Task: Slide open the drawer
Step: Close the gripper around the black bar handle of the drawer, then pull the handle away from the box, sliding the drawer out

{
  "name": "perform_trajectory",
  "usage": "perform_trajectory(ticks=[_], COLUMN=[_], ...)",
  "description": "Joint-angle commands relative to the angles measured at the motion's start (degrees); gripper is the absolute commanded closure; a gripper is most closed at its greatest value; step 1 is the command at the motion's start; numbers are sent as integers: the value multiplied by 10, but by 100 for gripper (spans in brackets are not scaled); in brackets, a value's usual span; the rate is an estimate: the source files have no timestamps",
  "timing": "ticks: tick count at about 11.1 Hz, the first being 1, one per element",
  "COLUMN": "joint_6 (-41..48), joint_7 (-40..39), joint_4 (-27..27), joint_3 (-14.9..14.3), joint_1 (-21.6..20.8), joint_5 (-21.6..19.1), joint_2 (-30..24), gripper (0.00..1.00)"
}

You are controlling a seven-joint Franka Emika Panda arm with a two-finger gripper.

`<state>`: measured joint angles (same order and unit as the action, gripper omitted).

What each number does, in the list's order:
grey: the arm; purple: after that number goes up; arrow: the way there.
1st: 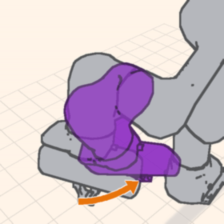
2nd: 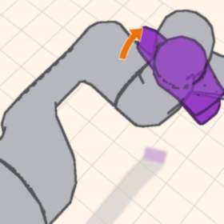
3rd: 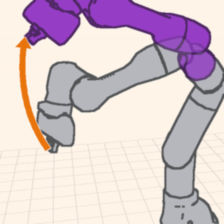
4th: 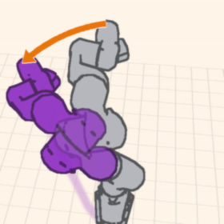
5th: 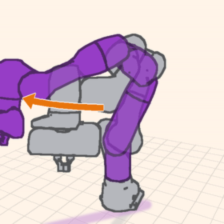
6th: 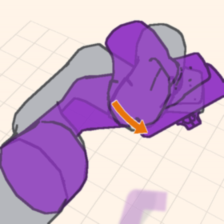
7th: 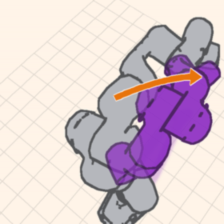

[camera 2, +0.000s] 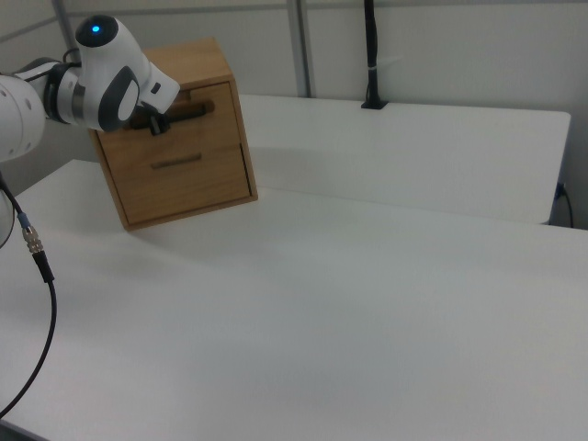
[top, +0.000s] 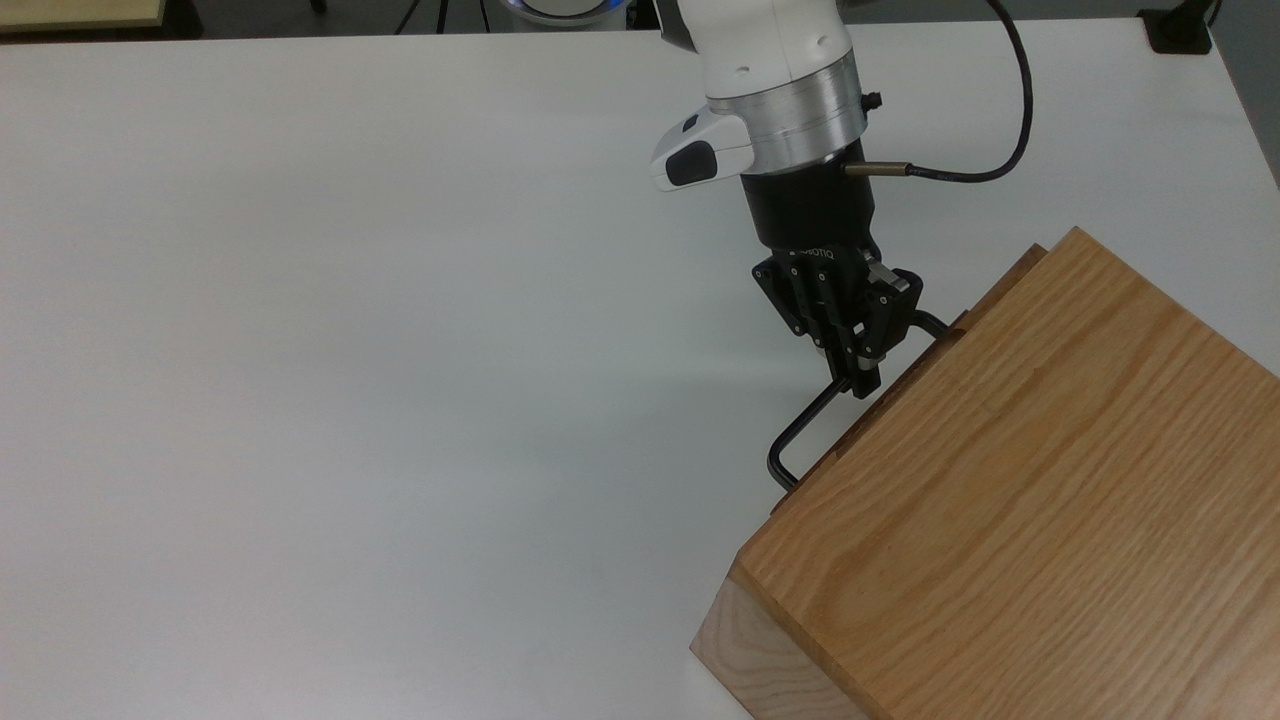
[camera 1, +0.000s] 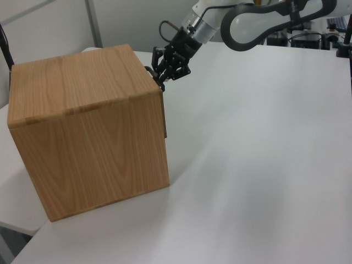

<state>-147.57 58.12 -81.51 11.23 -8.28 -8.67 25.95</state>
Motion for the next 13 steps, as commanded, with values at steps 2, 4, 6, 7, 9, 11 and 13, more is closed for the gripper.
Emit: perform_trajectory(ticks=[2, 4, 6, 7, 9, 11, 13], joint_6=[54, 76, 142, 178, 215, 242, 274], joint_7=[-5, -40, -76, -93, -124, -129, -131], joint_4=[-29, -53, -56, -57, -59, -59, -59], joint_3=[-2, -2, -2, -2, -2, -2, -2], joint_1=[20, 32, 42, 50, 59, 65, 74], joint_5=[0, -1, -1, -1, -1, 16, 29], joint_2=[-47, -68, -84, -91, -100, -105, -114], gripper=[100, 100, 100, 100, 100, 100, 100])
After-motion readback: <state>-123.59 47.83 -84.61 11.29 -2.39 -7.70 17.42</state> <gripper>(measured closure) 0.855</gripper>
